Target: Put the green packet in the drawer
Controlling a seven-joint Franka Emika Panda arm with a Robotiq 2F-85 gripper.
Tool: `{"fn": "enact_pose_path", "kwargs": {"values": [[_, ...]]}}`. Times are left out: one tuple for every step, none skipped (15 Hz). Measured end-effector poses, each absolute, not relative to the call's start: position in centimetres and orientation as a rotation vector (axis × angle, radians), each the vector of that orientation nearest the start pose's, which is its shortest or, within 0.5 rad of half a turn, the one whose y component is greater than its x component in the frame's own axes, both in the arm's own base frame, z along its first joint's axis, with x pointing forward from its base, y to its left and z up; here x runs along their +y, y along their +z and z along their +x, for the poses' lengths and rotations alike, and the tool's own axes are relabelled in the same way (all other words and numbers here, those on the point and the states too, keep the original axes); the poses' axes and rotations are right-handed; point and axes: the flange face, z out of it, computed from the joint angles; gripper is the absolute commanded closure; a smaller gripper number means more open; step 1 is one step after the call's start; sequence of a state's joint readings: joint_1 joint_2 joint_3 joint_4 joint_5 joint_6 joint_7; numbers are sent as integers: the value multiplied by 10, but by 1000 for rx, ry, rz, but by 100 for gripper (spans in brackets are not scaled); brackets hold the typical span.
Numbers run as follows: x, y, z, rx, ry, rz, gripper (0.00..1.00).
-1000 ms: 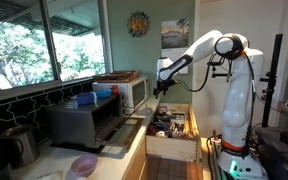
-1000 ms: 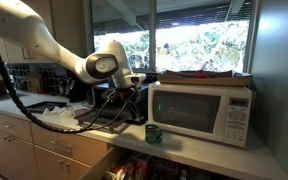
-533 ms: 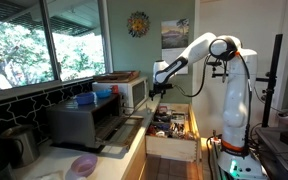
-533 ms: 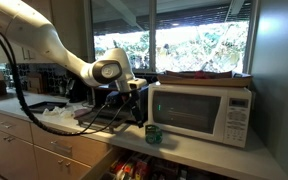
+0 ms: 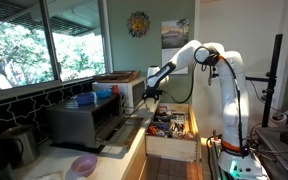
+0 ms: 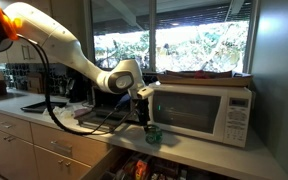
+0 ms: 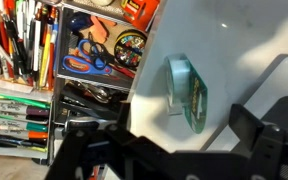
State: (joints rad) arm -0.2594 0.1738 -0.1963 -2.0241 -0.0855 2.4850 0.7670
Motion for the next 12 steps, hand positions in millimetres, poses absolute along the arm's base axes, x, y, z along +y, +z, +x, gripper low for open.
{"fn": "enact_pose_path", "kwargs": {"values": [[-266,393,556,1732,-474,-2624,6],[-267,390,562,1736,-472,-2611,10],[-267,389,567,1738,-472,-2600,20],[-266,388,572,1736,-473,-2593,35],[-265,388,576,1734,-476,-2588,43],[-265,388,580,1729,-477,-2589,52],[-265,389,583,1725,-475,-2592,59],[-265,388,584,1714,-459,-2605,66],[-265,388,585,1704,-436,-2621,75],[-265,387,586,1692,-407,-2640,82],[-265,387,586,1684,-381,-2654,90],[-265,388,586,1676,-359,-2668,97]]}}
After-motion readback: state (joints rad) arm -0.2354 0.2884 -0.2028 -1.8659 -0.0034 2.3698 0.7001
